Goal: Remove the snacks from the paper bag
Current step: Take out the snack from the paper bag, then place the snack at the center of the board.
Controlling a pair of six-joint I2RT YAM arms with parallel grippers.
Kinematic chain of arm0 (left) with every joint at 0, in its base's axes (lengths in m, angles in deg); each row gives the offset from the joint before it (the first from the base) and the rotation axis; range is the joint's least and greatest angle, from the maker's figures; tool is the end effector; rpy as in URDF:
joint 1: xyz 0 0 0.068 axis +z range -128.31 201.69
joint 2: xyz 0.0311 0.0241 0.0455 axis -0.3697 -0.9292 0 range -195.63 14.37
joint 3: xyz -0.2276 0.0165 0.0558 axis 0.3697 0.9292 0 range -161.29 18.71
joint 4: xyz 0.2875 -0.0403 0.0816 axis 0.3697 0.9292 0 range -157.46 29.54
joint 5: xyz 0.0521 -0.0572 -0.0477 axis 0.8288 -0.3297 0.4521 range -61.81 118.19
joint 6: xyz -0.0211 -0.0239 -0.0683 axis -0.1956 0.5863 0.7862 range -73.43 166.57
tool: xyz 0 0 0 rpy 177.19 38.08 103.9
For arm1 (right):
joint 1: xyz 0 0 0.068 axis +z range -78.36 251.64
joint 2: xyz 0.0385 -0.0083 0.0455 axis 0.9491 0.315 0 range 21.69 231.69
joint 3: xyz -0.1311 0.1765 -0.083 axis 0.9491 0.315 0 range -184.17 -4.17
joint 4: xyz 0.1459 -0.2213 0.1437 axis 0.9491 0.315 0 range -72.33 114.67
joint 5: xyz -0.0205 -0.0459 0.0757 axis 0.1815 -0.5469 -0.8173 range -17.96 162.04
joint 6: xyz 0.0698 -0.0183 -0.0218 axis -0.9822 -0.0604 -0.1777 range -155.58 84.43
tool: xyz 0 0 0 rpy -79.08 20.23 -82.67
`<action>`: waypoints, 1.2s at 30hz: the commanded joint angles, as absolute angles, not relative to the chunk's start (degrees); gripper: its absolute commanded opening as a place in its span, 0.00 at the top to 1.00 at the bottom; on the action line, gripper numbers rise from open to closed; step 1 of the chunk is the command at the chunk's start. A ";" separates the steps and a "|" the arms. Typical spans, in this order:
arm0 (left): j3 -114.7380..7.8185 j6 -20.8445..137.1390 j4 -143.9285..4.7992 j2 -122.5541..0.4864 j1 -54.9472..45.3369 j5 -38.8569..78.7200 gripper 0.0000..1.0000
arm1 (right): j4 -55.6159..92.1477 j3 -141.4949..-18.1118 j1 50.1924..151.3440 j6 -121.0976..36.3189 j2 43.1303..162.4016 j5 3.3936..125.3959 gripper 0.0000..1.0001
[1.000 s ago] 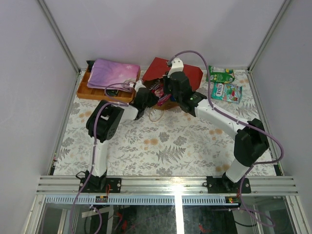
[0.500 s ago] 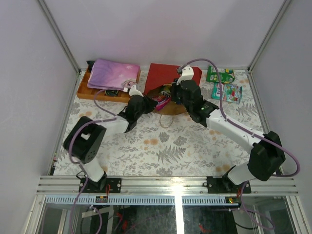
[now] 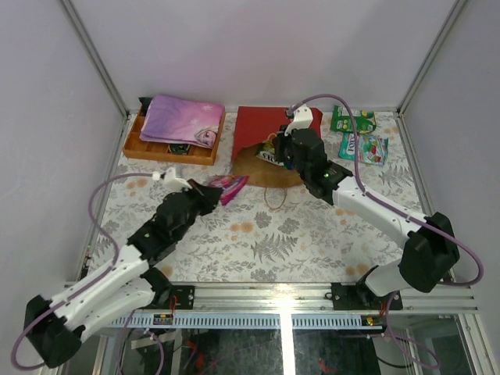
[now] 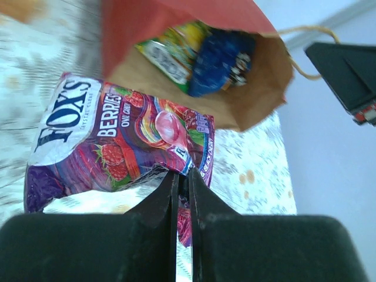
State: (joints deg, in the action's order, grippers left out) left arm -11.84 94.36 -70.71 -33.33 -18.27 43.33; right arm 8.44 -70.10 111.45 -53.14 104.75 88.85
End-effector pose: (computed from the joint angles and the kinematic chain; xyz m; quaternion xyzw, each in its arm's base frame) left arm 0.2349 -0.1751 0.2197 -0.1343 0.7733 -0.3487 0.5122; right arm 0.3335 0.2539 0.2907 -0.0497 0.7506 0.2151 0.6228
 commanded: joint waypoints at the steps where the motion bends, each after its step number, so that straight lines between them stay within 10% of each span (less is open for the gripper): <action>1: -10.76 95.15 -49.94 -24.41 -17.29 61.94 1.00 | 4.99 -72.28 111.54 -53.24 106.25 87.09 1.00; 13: -9.44 94.01 -61.73 -39.44 23.07 38.28 1.00 | 5.50 -75.21 111.53 -55.02 110.53 81.28 1.00; 31: -21.87 93.88 -75.73 -73.96 32.52 42.81 1.00 | 7.80 -78.17 111.54 -51.53 111.91 78.68 1.00; 36: -21.07 90.00 -80.94 -74.49 36.50 36.86 0.76 | 7.90 -77.07 111.54 -51.24 110.54 79.18 1.00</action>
State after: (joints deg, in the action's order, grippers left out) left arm -20.75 94.60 -74.47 -74.38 33.88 41.10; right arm 9.24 -75.70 111.39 -51.43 111.99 80.33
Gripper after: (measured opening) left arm 0.104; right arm 0.018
